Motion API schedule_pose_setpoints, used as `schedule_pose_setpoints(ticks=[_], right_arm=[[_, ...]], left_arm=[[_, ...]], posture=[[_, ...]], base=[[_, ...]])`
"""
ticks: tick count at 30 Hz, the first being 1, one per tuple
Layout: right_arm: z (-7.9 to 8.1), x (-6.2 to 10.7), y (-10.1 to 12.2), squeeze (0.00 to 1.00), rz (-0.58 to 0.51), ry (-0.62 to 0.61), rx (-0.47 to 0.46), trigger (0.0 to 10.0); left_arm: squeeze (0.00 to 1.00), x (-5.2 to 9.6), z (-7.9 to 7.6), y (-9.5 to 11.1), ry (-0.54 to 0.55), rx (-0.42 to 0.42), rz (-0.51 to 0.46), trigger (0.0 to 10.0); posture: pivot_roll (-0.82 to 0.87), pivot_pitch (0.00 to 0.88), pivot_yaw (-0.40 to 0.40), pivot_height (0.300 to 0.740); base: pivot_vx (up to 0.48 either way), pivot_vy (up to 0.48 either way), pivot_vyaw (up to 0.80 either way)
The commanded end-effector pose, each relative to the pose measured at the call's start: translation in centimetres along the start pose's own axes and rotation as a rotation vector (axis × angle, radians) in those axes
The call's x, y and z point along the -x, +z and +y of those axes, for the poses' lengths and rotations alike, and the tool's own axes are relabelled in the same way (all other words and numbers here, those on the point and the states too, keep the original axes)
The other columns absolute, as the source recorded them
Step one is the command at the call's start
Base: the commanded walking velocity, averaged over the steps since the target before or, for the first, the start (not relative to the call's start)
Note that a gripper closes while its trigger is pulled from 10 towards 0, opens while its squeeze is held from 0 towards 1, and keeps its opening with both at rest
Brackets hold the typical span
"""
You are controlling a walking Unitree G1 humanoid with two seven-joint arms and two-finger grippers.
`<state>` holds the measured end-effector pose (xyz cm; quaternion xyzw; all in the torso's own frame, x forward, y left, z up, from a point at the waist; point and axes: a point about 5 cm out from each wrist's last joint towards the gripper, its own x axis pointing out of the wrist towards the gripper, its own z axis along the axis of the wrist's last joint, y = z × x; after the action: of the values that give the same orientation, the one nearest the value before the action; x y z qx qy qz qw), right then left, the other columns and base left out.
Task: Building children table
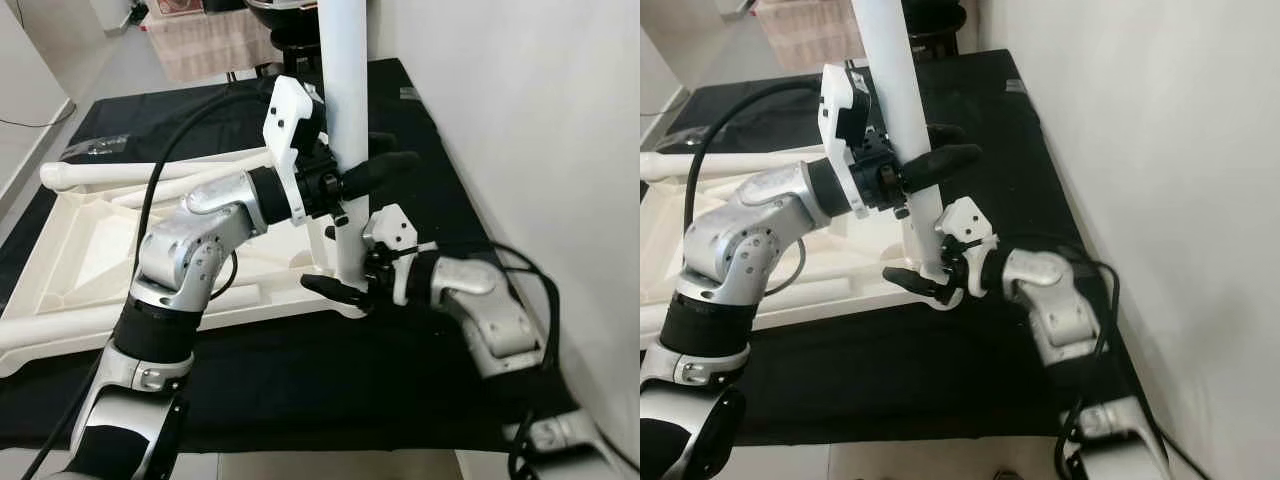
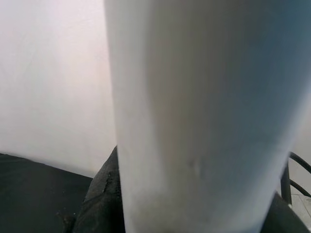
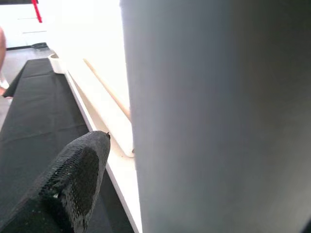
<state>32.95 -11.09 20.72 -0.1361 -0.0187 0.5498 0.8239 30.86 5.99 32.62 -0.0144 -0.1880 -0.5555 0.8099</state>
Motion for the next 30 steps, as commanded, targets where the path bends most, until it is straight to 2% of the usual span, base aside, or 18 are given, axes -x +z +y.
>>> schedule_pose_setpoints(ticks=[1, 2, 3, 4, 6, 7, 13, 18, 19, 20, 21, 22, 23, 25, 26, 27, 29, 30], right_arm=[[0.3, -0.7, -0.1, 0.00, -0.005, 0.084, -0.006, 10.0], [-0.5, -1.0, 0.1, 0.00, -0.009, 0.126, -0.014, 10.0], [-1.0, -1.4, 0.4, 0.00, -0.019, 0.151, -0.022, 8.2], [-1.3, -1.7, 0.6, 0.00, -0.031, 0.166, -0.042, 5.5], [-1.3, -1.7, 0.6, 0.00, -0.031, 0.166, -0.042, 5.5], [-1.5, -2.1, 0.5, 0.00, -0.030, 0.158, -0.042, 0.0], [-1.0, -2.6, -0.2, 0.00, -0.034, 0.207, -0.068, 0.0], [-0.8, -2.3, -0.8, 0.00, -0.039, 0.231, -0.081, 0.0], [-0.7, -2.1, -1.2, 0.00, -0.040, 0.223, -0.084, 0.0], [-0.5, -1.8, -1.7, 0.00, -0.026, 0.198, -0.091, 0.0], [-0.3, -1.6, -2.5, 0.00, 0.008, 0.154, -0.109, 0.0], [-0.3, -1.6, -2.5, 0.00, 0.008, 0.154, -0.109, 0.0], [0.2, -1.4, -3.6, 0.00, 0.068, 0.084, -0.118, 0.0], [0.2, -1.4, -3.6, 0.00, 0.068, 0.084, -0.118, 0.0], [0.8, -1.3, -4.6, 0.00, 0.136, 0.011, -0.146, 0.0], [1.1, -1.8, -6.2, 0.00, 0.195, -0.335, -0.254, 0.0], [1.1, -1.8, -6.2, 0.00, 0.195, -0.335, -0.254, 0.0], [3.5, -1.9, -7.4, 0.00, 0.248, -0.500, -0.333, 0.0]], left_arm=[[0.00, -0.2, -0.7, -0.9, -0.032, 0.040, 0.016, 0.0], [0.00, -0.3, -1.0, -1.0, -0.039, 0.042, 0.016, 0.0], [0.00, -0.3, -1.1, -1.1, -0.042, 0.043, 0.015, 0.0], [0.00, -0.4, -1.2, -1.2, -0.042, 0.041, 0.017, 0.0], [0.00, -0.4, -1.2, -1.2, -0.042, 0.041, 0.017, 0.0], [0.00, -0.3, -1.3, -1.3, -0.041, 0.041, 0.019, 0.0], [0.00, -0.2, -1.3, -1.5, -0.024, 0.043, 0.023, 0.0], [0.00, -0.1, -1.3, -1.6, -0.019, 0.041, 0.024, 0.0], [1.00, -0.1, -1.3, -1.7, -0.009, 0.045, 0.020, 0.0], [1.00, -0.1, -1.1, -1.8, 0.006, 0.042, 0.024, 6.2], [1.00, -0.1, -1.0, -1.8, 0.030, 0.041, 0.027, 10.0], [1.00, -0.1, -1.0, -1.8, 0.030, 0.041, 0.027, 10.0], [1.00, -0.1, -0.7, -1.8, 0.053, 0.040, 0.033, 10.0], [1.00, -0.1, -0.7, -1.8, 0.053, 0.040, 0.033, 10.0], [1.00, -0.1, -0.7, -1.8, 0.060, 0.038, 0.036, 10.0], [0.00, 0.0, -0.4, -1.6, 0.081, 0.043, 0.028, 10.0], [0.00, 0.0, -0.4, -1.6, 0.081, 0.043, 0.028, 10.0], [0.00, 0.2, 0.0, -1.4, 0.110, 0.041, 0.034, 10.0]], posture=[[-0.04, 0.122, 0.062, 0.740], [-0.03, 0.119, 0.058, 0.740], [-0.03, 0.119, 0.057, 0.740], [-0.03, 0.118, 0.055, 0.740], [-0.03, 0.118, 0.055, 0.740], [-0.02, 0.122, 0.054, 0.740], [-0.02, 0.126, 0.050, 0.740], [-0.02, 0.128, 0.050, 0.740], [-0.03, 0.130, 0.050, 0.740], [-0.03, 0.132, 0.048, 0.740], [-0.04, 0.137, 0.043, 0.740], [-0.04, 0.137, 0.043, 0.740], [-0.04, 0.138, 0.042, 0.740], [-0.04, 0.138, 0.042, 0.740], [-0.04, 0.138, 0.042, 0.740], [-0.05, 0.143, 0.038, 0.740], [-0.05, 0.143, 0.038, 0.740], [-0.04, 0.159, 0.041, 0.740]], base=[[0.000, 0.000, 0.00], [0.000, 0.000, 0.00], [0.000, 0.000, 0.00], [0.000, 0.000, 0.00], [0.000, 0.000, 0.00], [0.000, 0.000, 0.00], [0.000, 0.000, 0.00], [0.000, 0.000, 0.00], [0.000, 0.000, 0.00], [0.000, 0.000, 0.00], [0.000, 0.000, 0.00], [0.000, 0.000, 0.00], [0.000, 0.000, 0.00], [0.000, 0.000, 0.00], [0.000, 0.000, 0.00], [0.000, 0.000, 0.00], [0.000, 0.000, 0.00], [0.000, 0.000, 0.00]])
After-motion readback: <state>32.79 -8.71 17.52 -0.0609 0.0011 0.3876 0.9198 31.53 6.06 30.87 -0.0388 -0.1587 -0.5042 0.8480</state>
